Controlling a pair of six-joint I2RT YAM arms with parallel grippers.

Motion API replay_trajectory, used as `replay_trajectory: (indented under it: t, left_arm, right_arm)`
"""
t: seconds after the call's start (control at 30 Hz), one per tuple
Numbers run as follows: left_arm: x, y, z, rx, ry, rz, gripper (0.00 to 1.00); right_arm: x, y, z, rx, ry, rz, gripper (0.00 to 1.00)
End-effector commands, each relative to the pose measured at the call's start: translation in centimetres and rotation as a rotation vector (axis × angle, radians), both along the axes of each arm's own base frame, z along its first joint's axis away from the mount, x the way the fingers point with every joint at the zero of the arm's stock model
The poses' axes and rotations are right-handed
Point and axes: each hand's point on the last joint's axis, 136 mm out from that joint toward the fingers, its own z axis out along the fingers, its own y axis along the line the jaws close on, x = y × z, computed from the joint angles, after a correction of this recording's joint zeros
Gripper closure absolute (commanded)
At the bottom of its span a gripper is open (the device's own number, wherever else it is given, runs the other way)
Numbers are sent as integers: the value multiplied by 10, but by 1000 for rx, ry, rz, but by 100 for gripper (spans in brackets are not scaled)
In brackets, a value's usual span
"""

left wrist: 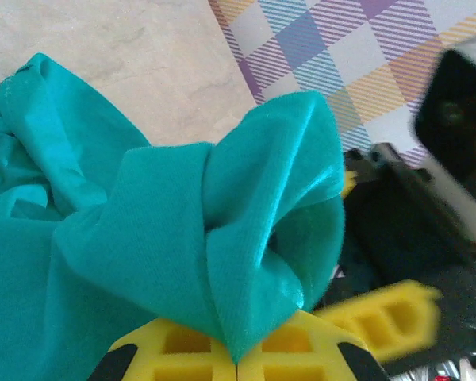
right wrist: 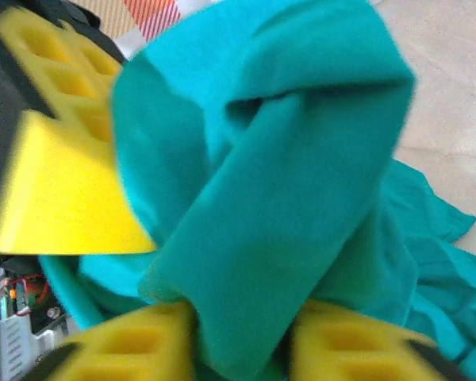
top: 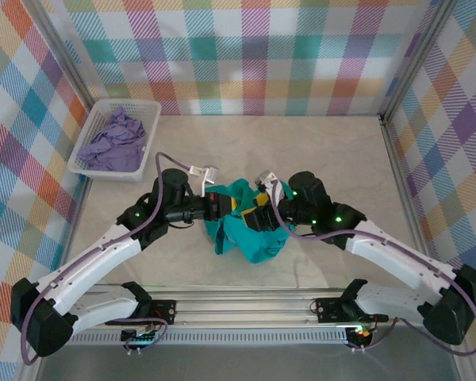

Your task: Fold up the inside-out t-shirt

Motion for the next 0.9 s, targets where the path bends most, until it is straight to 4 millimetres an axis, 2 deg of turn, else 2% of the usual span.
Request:
replay_trajectory:
  t: [0.0, 0.1, 0.17, 0.23, 0.33, 0.4, 0.5, 0.57, 0.63, 0.73, 0.8, 0.87]
  left_arm:
    - [-5, 8, 10, -15, -20, 1, 100]
    - [10, 24, 7, -41, -11, 76, 99]
    - [19, 30, 6, -79, 2, 100, 97]
    - [23, 31, 3, -79, 13, 103, 92]
    - [24, 36, -3, -2, -3, 114, 74]
    - [23, 50, -6, 74, -43, 159, 59]
    - [17, 79, -4, 206, -132, 254, 47]
    - [8, 87, 7, 231, -216, 267, 45]
    - [-6, 79, 25, 168, -292, 202, 44]
    - [-27, 43, 54, -4, -320, 13, 57]
    - [-22, 26, 66, -66, -258, -23, 66]
    - [-19, 14, 74, -111, -218, -53, 69]
  right_arm:
    - [-11, 10, 56, 162, -111, 137, 100]
    - [-40, -3, 82, 392, 13, 378, 100]
    - [-48, -8, 91, 493, 93, 496, 100]
    - [-54, -5, 93, 514, 145, 578, 100]
    - [-47, -1, 92, 518, 151, 574, 100]
    - [-43, 1, 87, 491, 156, 551, 99]
    - [-33, 3, 83, 467, 174, 489, 96]
    - [-26, 4, 80, 455, 195, 450, 94]
    - [-21, 6, 76, 444, 221, 420, 93]
    - [-16, 7, 73, 428, 228, 393, 95]
    - [-15, 7, 71, 419, 223, 384, 95]
    - [-14, 7, 70, 415, 217, 373, 95]
